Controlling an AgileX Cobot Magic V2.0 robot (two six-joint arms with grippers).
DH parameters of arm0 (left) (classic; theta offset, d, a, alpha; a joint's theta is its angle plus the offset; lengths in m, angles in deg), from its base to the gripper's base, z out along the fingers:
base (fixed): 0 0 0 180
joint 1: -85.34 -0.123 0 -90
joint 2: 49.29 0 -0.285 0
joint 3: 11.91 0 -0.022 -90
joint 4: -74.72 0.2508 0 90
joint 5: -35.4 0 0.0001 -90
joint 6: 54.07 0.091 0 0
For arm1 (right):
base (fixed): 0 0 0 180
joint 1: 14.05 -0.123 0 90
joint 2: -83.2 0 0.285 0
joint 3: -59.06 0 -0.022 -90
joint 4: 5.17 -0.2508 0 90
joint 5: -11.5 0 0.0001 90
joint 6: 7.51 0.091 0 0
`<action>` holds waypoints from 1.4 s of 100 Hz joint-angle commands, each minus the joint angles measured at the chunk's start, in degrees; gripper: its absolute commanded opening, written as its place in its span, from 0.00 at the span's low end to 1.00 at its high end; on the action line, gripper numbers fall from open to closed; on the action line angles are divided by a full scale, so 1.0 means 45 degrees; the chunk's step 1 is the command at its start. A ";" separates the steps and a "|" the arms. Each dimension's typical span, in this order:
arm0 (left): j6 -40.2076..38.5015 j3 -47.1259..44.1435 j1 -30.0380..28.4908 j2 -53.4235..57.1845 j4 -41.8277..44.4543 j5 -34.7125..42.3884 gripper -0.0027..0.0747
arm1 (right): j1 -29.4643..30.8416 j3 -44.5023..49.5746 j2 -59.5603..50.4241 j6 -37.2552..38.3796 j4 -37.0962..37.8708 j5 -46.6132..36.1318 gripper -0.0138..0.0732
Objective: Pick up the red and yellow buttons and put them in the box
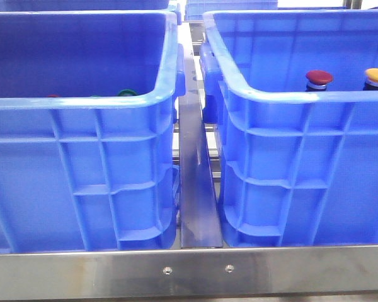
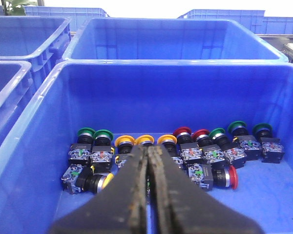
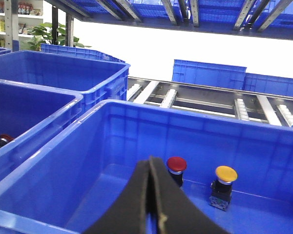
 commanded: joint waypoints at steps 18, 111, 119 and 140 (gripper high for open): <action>-0.0160 0.0358 -0.0016 -0.0111 -0.0078 0.1086 0.01 | 0.0012 -0.0296 0.0086 -0.0079 -0.0362 -0.0492 0.08; 0.0702 -0.4329 -0.1009 0.2258 -0.1139 0.3773 0.01 | 0.0012 -0.0296 0.0100 -0.0079 -0.0374 -0.0488 0.08; 0.0702 -0.4329 -0.0980 0.2258 -0.1139 0.3773 0.01 | 0.0012 -0.0296 0.0100 -0.0079 -0.0374 -0.0501 0.08; 0.0702 -0.4329 -0.0980 0.2258 -0.1325 0.3773 0.01 | 0.0012 -0.0296 0.0100 -0.0079 -0.0374 -0.0491 0.08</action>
